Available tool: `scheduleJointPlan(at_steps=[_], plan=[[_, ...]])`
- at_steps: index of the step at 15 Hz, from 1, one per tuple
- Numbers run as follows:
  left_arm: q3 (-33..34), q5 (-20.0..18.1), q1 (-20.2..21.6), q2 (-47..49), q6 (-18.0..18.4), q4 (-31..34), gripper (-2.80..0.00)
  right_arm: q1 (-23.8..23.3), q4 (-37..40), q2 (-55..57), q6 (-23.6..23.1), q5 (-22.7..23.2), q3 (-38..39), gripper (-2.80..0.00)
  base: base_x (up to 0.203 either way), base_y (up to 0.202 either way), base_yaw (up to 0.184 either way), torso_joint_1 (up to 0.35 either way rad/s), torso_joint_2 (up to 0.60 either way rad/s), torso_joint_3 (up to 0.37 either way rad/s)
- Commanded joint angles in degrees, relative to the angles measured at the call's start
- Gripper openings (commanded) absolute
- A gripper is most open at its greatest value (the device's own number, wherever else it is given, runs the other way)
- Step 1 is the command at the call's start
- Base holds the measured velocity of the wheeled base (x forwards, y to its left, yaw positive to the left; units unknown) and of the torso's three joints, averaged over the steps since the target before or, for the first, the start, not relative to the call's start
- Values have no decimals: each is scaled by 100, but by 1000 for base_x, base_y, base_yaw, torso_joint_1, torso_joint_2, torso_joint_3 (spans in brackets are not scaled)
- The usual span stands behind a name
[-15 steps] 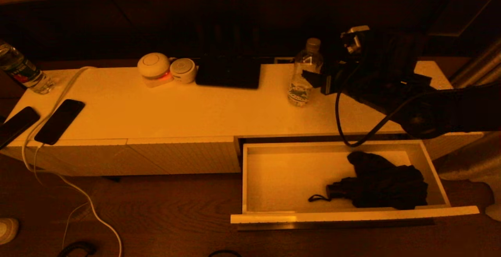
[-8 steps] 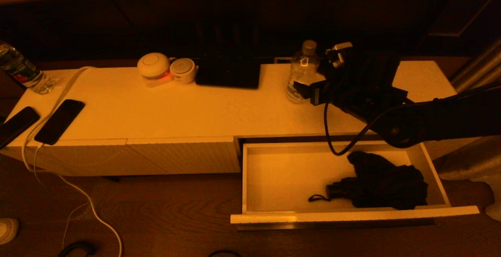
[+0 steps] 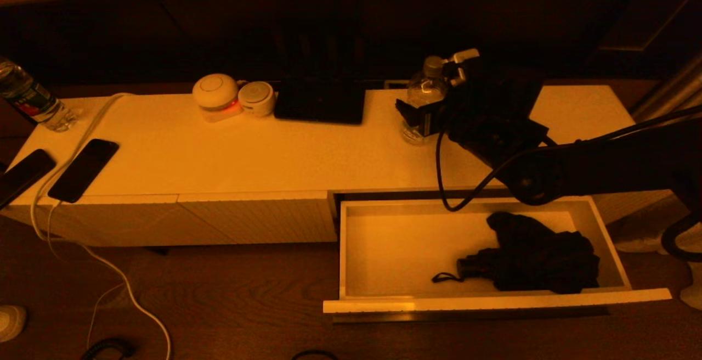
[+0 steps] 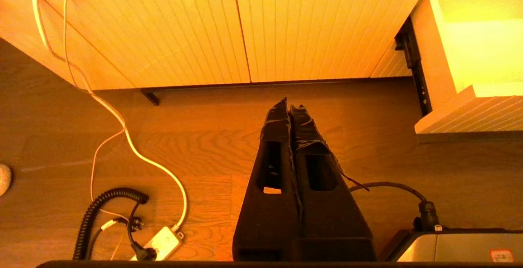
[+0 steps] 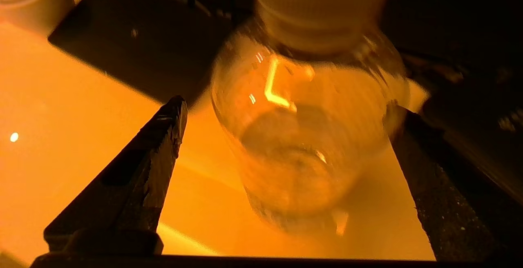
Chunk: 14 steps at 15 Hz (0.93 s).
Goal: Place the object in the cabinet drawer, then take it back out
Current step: Put the mineral water in the drawer
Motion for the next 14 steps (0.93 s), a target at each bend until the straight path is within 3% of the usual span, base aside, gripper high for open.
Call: scheduleJointPlan(at_steps=[1, 5, 10, 14], plan=[[0, 3, 0, 0, 2, 0, -280, 5, -65, 174, -5, -6, -79, 0, 0, 0, 0, 0, 0, 0], [0, 3, 0, 0, 2, 0, -280, -45, -669, 513, -210, -211, -235, 0, 0, 0, 0, 0, 0, 0], [0, 3, 0, 0, 2, 0, -280, -63, -680, 803, -204, -704, -754, 0, 0, 0, 0, 0, 0, 0], [0, 3, 0, 0, 2, 0, -280, -63, -672, 883, -178, -775, -860, 0, 0, 0, 0, 0, 0, 0]])
